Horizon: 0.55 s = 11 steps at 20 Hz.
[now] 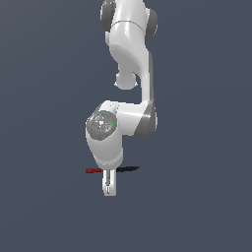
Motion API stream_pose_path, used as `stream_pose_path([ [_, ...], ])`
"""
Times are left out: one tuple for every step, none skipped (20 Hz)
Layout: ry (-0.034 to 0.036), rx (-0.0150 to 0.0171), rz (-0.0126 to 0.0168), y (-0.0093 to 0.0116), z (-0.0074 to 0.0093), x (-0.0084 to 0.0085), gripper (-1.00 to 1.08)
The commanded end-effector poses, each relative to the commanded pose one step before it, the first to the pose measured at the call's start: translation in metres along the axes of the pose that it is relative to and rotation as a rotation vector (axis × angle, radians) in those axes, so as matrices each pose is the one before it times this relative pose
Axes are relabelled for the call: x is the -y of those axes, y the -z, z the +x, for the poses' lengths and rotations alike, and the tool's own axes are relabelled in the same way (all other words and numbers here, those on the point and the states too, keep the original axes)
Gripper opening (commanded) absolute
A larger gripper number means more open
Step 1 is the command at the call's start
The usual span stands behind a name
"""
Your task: Pick up the object and move it to a goal position.
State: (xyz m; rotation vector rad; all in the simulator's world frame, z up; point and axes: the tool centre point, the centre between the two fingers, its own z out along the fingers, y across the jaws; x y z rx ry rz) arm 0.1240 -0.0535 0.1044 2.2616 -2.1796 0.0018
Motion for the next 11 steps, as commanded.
stream_pose_path([
  [0.00122, 0.00040, -0.00050, 0.00537, 0.00532, 0.00474, -1.00],
  [0.00000, 0.00000, 0.00000, 0.00150, 0.00166, 0.00136, -1.00],
  [0.00000, 0.00000, 0.00000, 0.00127, 0.00140, 0.00117, -1.00],
  [0.00003, 0.00068, 0.00010, 0.00105, 0.00121, 0.00098, -1.00],
  [0.00000, 0.00000, 0.00000, 0.00082, 0.00091, 0.00081, -1.00],
  [0.00000, 0.00000, 0.00000, 0.00060, 0.00066, 0.00064, -1.00],
  [0.00000, 0.00000, 0.00000, 0.00039, 0.00043, 0.00048, -1.00],
  [0.00000, 0.00000, 0.00000, 0.00018, 0.00019, 0.00032, -1.00],
  [0.00000, 0.00000, 0.00000, -0.00003, -0.00004, 0.00016, -1.00],
  [0.00000, 0.00000, 0.00000, -0.00024, -0.00027, 0.00000, -1.00],
  [0.00000, 0.00000, 0.00000, -0.00017, -0.00019, -0.00005, -1.00],
])
